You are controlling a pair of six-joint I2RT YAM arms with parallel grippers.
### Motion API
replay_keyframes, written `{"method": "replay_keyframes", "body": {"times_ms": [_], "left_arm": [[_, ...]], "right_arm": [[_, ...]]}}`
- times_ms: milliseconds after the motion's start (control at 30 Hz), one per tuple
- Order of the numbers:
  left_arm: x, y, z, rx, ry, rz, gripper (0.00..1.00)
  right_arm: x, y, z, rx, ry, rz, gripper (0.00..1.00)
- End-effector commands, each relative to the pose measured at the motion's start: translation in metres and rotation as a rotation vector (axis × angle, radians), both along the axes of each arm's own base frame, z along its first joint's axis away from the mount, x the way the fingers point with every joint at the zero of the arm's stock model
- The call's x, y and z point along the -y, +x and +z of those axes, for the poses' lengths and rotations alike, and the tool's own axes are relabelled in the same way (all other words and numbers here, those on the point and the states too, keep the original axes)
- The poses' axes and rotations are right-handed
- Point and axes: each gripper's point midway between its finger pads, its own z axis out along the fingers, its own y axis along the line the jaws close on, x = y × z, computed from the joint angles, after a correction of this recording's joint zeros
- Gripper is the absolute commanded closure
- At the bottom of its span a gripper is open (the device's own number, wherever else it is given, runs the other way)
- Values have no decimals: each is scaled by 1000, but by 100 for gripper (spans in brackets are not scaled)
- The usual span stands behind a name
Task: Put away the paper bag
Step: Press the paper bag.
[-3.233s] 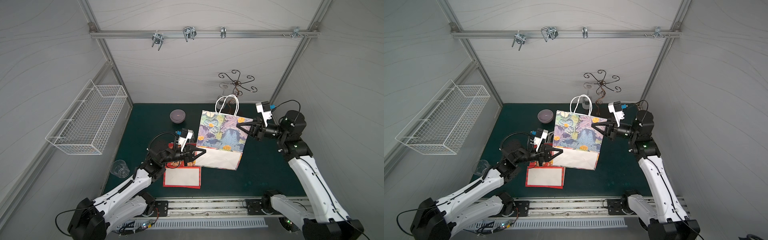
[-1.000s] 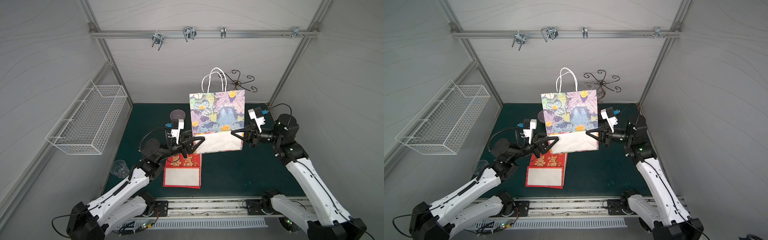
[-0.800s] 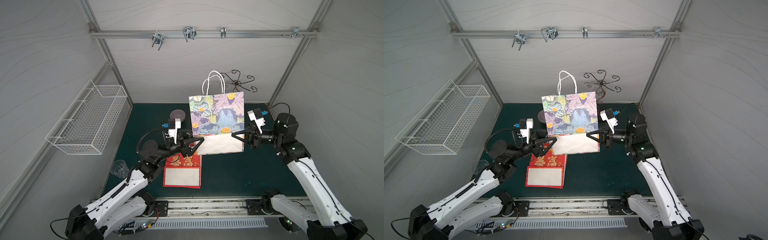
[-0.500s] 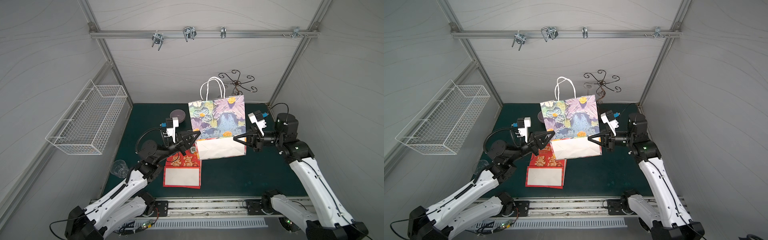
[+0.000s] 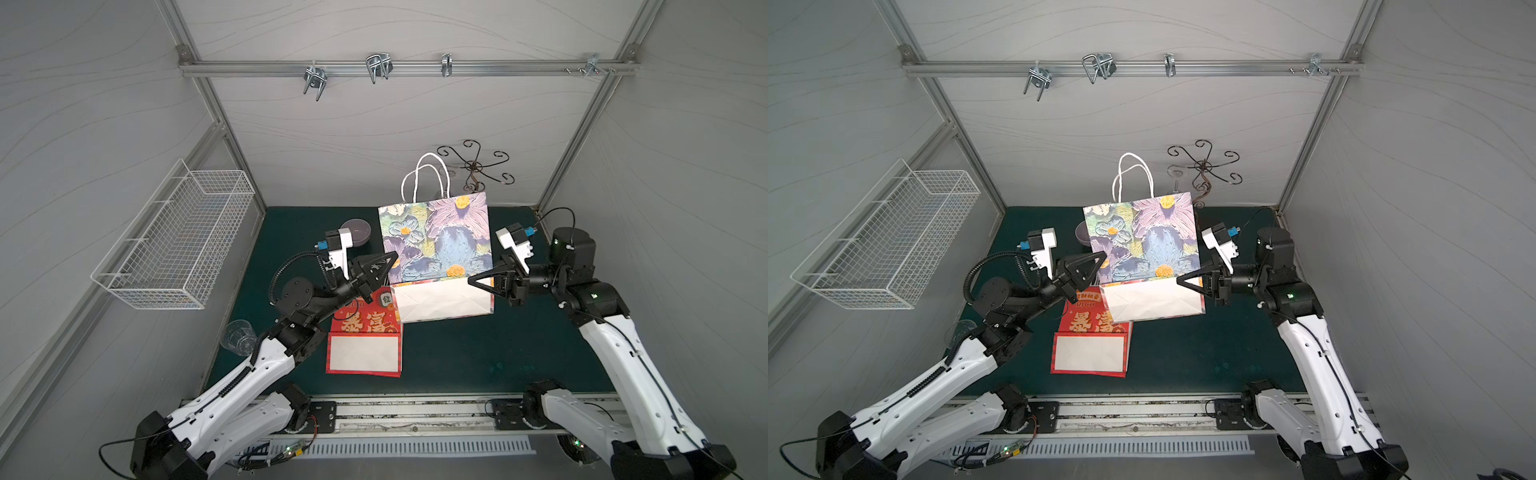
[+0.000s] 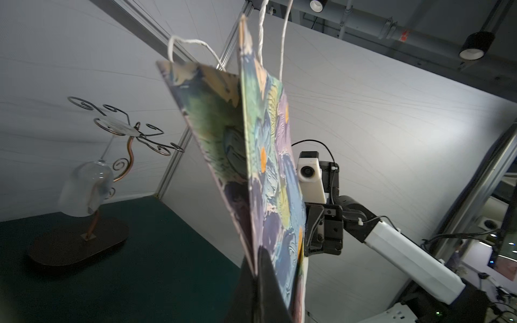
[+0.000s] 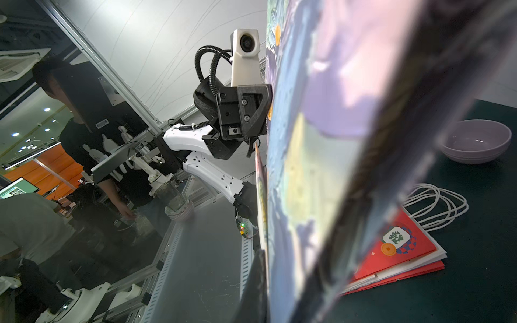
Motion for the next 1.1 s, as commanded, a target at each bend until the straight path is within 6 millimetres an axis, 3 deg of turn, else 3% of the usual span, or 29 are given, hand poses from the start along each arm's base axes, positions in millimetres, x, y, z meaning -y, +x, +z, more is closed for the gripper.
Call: {"method": "replay_keyframes", "body": {"times_ms": [0,67,100,167,233,333,500,633,733,800,867,1000,1067], "left_arm": [[-9,-6,41,95,-89,19,100],[-9,-6,43,100,-91,14,100],[-9,-6,45,101,-93,13,94],[-10,-6,49,105,-97,18,66],[-10,-8,55,120,-100,17,57],[-10,-7,63,143,-101,24,66],[-10,-5,76,179,-126,36,100],[-11,-6,86,196,-144,27,100],[-11,-5,93,196,-157,30,63],[-12,-4,98,199,-165,35,55],[-13,-4,105,213,-176,44,62],[-21,0,111,228,-216,91,100],[-26,1,111,229,-228,118,100]], "right_arm": [[2,-10,5,4,11,27,100],[2,-11,5,1,11,28,100],[2,-12,5,-1,12,31,100],[2,-14,3,-9,12,37,100],[2,-16,2,-14,15,45,100],[3,-19,2,-24,19,57,100],[3,-23,2,-33,24,73,100],[4,-25,2,-33,25,75,100],[4,-25,3,-27,25,71,100],[3,-26,4,-29,25,77,100],[3,-26,4,-32,24,81,100],[2,-27,4,-38,22,82,100],[2,-27,3,-45,20,80,100]]}}
